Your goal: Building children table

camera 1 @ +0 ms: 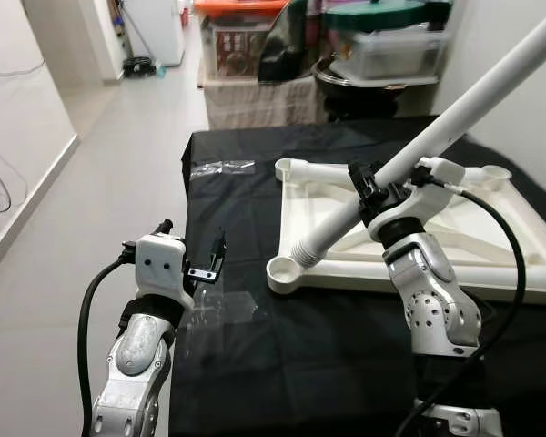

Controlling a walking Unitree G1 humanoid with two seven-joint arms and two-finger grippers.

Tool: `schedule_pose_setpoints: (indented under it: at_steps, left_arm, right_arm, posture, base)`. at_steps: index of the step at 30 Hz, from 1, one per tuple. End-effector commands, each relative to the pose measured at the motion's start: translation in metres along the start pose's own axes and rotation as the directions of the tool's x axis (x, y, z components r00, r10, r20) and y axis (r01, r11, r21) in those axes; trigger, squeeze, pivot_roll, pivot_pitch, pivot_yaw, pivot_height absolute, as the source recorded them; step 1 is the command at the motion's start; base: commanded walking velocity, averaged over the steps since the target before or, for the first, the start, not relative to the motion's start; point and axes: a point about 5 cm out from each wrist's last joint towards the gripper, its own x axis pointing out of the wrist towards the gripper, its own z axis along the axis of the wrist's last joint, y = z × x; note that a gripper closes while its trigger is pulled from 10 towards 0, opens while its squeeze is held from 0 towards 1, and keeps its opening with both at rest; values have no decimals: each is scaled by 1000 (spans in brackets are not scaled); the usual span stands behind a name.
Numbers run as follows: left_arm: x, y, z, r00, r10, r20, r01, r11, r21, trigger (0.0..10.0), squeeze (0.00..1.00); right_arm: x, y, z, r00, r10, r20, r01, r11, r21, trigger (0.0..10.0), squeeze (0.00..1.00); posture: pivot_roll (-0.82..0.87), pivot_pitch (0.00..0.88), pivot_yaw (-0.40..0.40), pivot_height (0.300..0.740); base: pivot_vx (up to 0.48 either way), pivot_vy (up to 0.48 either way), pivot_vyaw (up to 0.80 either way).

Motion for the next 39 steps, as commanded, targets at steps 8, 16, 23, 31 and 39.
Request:
schedule_pose_setpoints:
  at_steps: [8,16,23,31,39]
  left_arm:
    - [1,-1,-1,1000,8,6,-8,1000,-13,10000,0]
    - [-2,1,-2,1000,19,0,-19,1000,-11,10000,0]
    - [-9,14,-19,993,73,-91,-67,995,69,10000,0]
    - [-44,30,-35,976,104,-189,-82,989,120,10000,0]
    - [-54,11,-33,981,-13,-191,26,998,64,10000,0]
  right_arm:
    - [5,4,9,999,47,21,-47,999,-11,10000,0]
    - [5,4,10,998,54,19,-54,998,-13,10000,0]
    - [23,12,27,982,188,25,-182,972,-146,10000,0]
    - [41,30,14,944,323,-67,-330,917,-222,10000,0]
    - [46,32,-11,903,387,-184,-426,860,-281,10000,0]
  posture:
    - [65,0,-33,740]
    - [68,0,-37,740]
    - [66,0,-31,740]
    - [109,0,-58,740]
    - [124,0,-67,740]
  base:
    - [0,0,0]
    - [0,0,0]
    - [0,0,0]
    - [0,0,0]
    - [0,0,0]
